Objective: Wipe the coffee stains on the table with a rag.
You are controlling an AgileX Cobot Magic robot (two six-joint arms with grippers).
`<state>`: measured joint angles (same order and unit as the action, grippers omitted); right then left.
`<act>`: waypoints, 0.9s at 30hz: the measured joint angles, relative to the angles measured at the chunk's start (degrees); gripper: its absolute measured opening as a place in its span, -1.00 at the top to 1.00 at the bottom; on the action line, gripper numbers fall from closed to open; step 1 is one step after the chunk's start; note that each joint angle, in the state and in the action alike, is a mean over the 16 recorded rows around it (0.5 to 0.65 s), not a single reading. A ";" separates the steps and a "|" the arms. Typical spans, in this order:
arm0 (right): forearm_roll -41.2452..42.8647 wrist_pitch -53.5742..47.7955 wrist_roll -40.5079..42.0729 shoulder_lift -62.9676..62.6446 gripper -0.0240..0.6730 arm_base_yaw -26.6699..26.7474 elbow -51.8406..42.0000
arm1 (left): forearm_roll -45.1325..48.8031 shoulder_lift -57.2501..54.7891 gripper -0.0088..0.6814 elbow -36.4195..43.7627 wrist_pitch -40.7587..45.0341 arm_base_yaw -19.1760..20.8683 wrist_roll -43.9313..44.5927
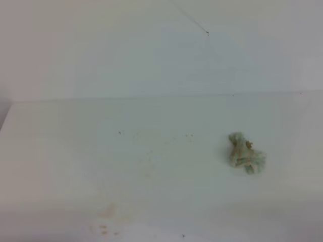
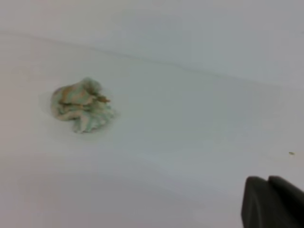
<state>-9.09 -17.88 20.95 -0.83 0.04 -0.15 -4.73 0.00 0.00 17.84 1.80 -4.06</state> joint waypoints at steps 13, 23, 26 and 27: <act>9.52 0.38 -12.27 0.00 0.93 0.01 0.00 | 0.00 0.00 0.98 0.00 0.00 0.00 0.00; 9.16 0.38 -12.45 0.00 0.93 0.01 0.00 | 0.00 0.00 0.98 0.00 0.00 0.00 0.00; 9.09 0.38 -12.45 0.00 0.93 0.01 0.00 | 0.00 0.00 0.98 0.00 0.00 0.00 0.00; 9.09 0.38 -12.45 0.00 0.93 0.01 0.00 | 0.00 0.00 0.98 0.00 0.00 0.00 0.00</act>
<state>0.00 -17.50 8.50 -0.83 0.05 -0.15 -4.73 0.00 0.00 17.84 1.80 -4.06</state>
